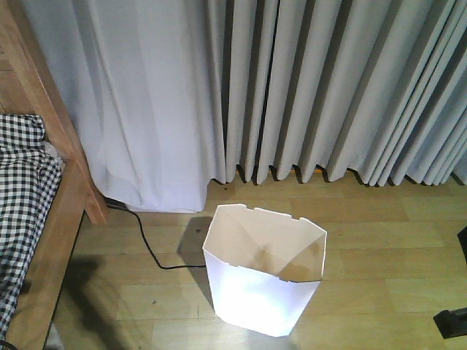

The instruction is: Move trash bin to bedside with robot

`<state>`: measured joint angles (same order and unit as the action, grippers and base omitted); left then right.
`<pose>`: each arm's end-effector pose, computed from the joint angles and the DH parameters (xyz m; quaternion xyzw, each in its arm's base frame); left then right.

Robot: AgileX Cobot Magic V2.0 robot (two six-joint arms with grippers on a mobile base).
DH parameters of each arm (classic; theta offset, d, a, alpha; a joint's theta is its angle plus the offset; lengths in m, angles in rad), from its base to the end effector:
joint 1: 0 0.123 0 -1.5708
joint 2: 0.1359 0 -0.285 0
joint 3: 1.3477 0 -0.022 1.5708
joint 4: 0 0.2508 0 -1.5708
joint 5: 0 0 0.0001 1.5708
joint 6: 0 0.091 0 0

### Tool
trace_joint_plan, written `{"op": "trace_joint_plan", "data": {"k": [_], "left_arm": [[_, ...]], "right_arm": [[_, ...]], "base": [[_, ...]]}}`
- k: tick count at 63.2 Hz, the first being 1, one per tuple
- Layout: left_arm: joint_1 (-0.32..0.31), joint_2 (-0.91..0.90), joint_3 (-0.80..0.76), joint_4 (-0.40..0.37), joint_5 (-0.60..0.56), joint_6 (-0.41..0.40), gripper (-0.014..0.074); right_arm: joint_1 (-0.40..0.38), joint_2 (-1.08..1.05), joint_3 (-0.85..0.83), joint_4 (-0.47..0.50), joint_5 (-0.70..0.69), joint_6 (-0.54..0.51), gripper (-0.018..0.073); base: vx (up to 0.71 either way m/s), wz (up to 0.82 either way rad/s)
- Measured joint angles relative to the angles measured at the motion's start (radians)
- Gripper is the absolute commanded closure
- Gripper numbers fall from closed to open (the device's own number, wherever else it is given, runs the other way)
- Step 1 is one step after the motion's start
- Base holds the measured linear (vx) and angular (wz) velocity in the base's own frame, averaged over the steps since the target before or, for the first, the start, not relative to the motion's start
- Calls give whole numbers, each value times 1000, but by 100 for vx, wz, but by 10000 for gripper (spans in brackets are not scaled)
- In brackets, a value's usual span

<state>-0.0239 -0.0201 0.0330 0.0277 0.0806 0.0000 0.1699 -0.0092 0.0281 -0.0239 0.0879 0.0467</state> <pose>0.0564 -0.0011 0.1958 0.0175 0.7091 0.0021 0.7049 0.0562 0.0094 0.1962 -0.0517 0.7121 0.0666 0.6970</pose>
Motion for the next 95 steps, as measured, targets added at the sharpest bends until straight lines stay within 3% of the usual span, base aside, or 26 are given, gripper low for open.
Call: {"op": "trace_joint_plan", "data": {"k": [95], "left_arm": [[0,0,0,0,0,0,603]], "right_arm": [[0,0,0,0,-45,0,568]], "base": [[0,0]]}}
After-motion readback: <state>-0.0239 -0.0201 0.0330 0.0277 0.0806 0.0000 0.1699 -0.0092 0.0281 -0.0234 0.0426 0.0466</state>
